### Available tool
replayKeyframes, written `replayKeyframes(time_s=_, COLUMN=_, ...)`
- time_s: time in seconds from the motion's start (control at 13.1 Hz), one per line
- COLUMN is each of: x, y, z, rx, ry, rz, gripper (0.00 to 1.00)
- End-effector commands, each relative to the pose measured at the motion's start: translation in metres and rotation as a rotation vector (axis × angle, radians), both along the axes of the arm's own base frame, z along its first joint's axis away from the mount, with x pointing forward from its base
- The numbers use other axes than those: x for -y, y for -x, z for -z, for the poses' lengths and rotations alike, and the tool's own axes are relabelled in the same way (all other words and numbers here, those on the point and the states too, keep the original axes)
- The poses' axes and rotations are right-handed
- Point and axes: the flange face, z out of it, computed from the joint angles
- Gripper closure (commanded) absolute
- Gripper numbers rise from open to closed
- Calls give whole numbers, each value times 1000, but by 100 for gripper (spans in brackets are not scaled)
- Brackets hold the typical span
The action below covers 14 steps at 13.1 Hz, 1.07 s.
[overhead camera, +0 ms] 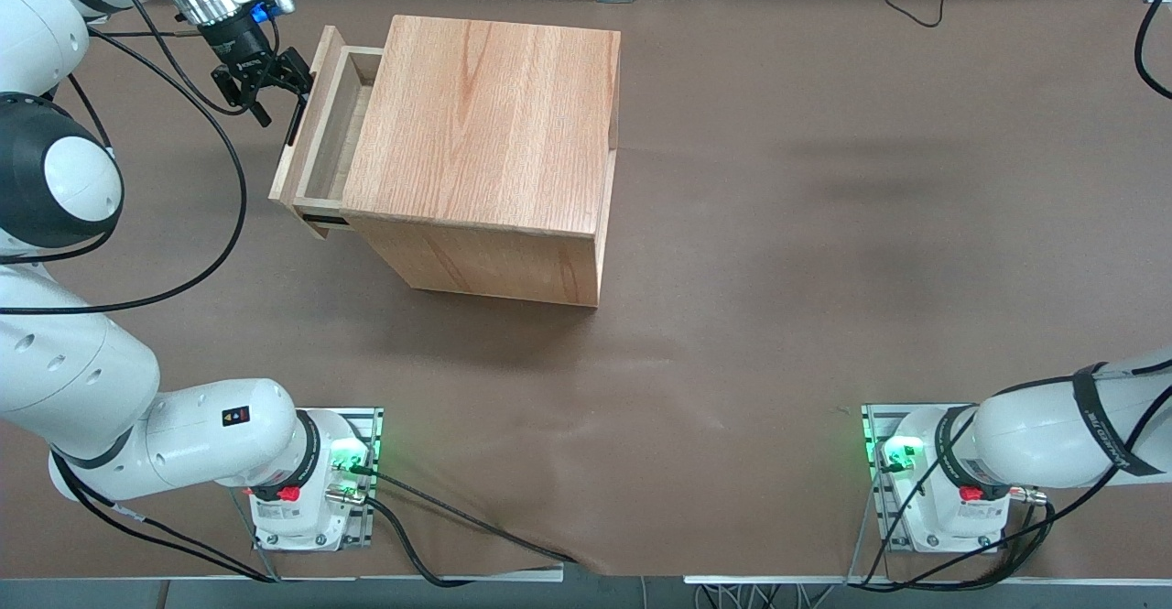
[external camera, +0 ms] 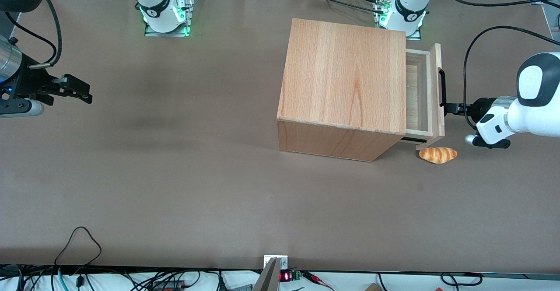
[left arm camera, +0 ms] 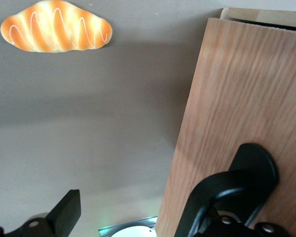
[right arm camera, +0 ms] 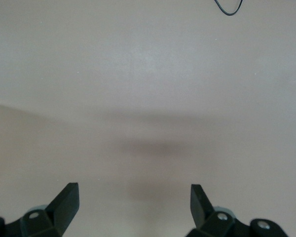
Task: Open top drawer with left arm
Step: 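Pull the handle with the left gripper, sliding the drawer out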
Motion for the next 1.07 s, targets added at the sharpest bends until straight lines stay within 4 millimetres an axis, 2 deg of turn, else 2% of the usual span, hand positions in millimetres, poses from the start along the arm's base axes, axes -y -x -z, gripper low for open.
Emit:
replayKeyframes(time_s=0.0, x=-18, y=-11, z=4, rx=8, ry=-30, rz=14, gripper=0)
replayKeyframes(time_s=0.46, x=-54, y=-26, z=7, rx=19, ry=-87, rz=-1, gripper=0)
replayKeyframes(time_s=0.61, x=-59, y=-30, z=10, rx=22, ry=-98, rz=0, gripper=0)
replayKeyframes(time_s=0.84, x=-74, y=-30, z=22, rx=6, ry=-96, rz=-23, gripper=0)
replayKeyframes(time_s=0.99, x=-87, y=-36, z=17, rx=25, ry=-99, rz=-42, gripper=0)
